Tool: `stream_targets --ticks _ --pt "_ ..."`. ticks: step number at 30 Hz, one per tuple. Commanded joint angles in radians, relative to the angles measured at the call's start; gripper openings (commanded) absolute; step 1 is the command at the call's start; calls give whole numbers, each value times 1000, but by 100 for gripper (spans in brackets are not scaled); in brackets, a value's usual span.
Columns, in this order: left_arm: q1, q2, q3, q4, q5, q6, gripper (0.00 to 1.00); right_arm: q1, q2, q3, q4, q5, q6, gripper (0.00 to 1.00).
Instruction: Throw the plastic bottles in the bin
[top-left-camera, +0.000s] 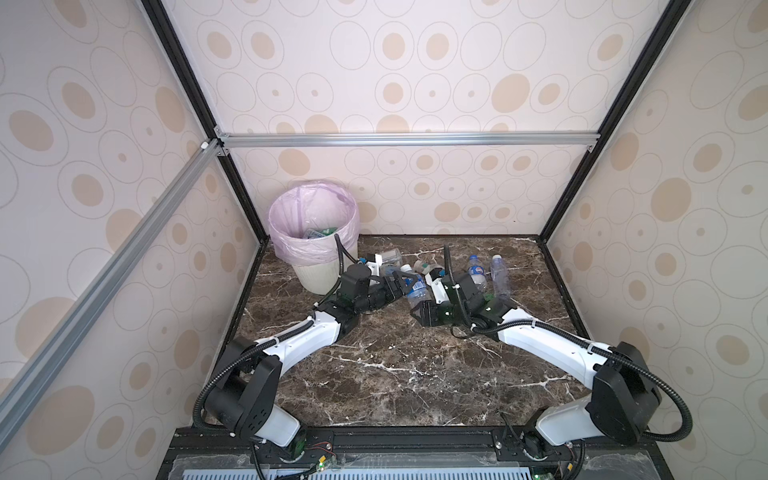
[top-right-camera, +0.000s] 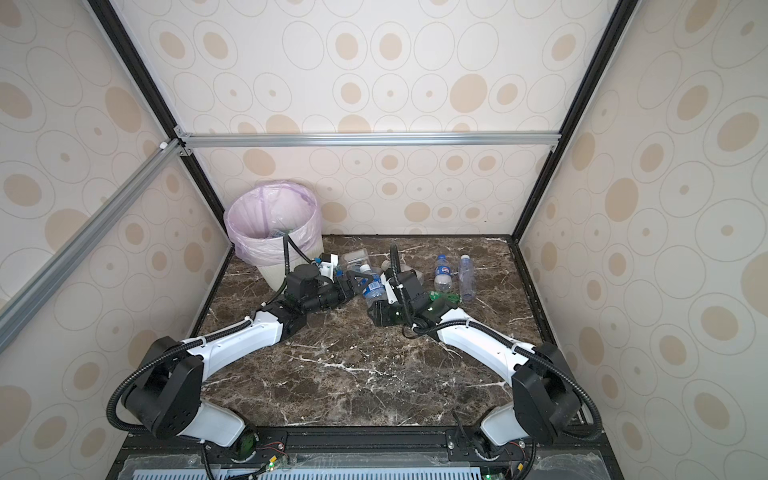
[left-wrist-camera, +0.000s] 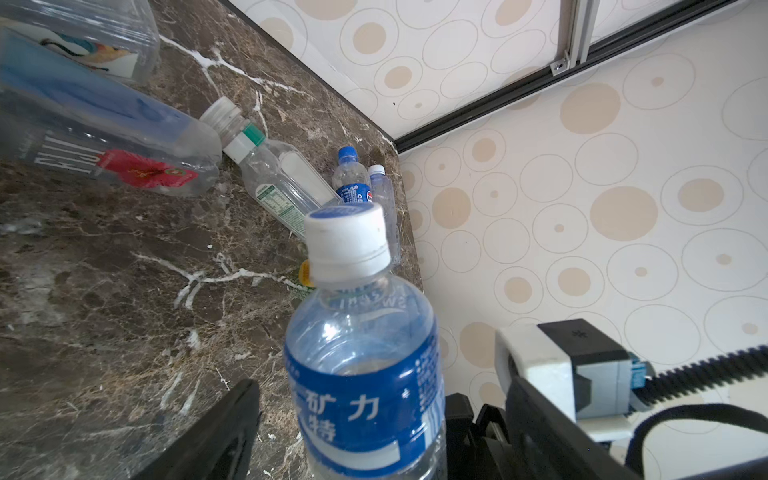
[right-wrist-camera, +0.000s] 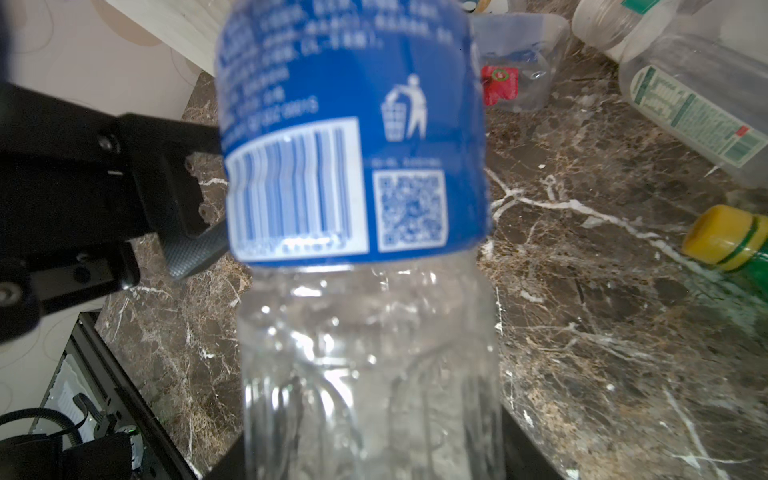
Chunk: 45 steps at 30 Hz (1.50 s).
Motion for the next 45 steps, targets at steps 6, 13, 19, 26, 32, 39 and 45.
stream_targets --ticks 6,13,19,26,32,39,45 --pt "3 -2 0 77 8 -41 85 14 -62 -50 127 -56 38 57" --pt "2 4 -11 89 2 -53 80 18 -72 -47 141 -71 33 57" --pt "-4 1 -22 95 -12 -60 70 19 -72 -54 149 -69 36 58" --pt "-8 -7 -27 61 -41 -49 61 18 -80 -63 144 -61 30 67" --pt "-6 -39 -14 -19 -96 -9 58 19 -108 -71 128 -48 17 75" --pt "-6 -76 42 -150 -160 69 57 20 -147 -74 101 -24 0 80" --pt "-7 -103 123 -267 -216 157 56 18 -192 -52 65 17 -26 89"
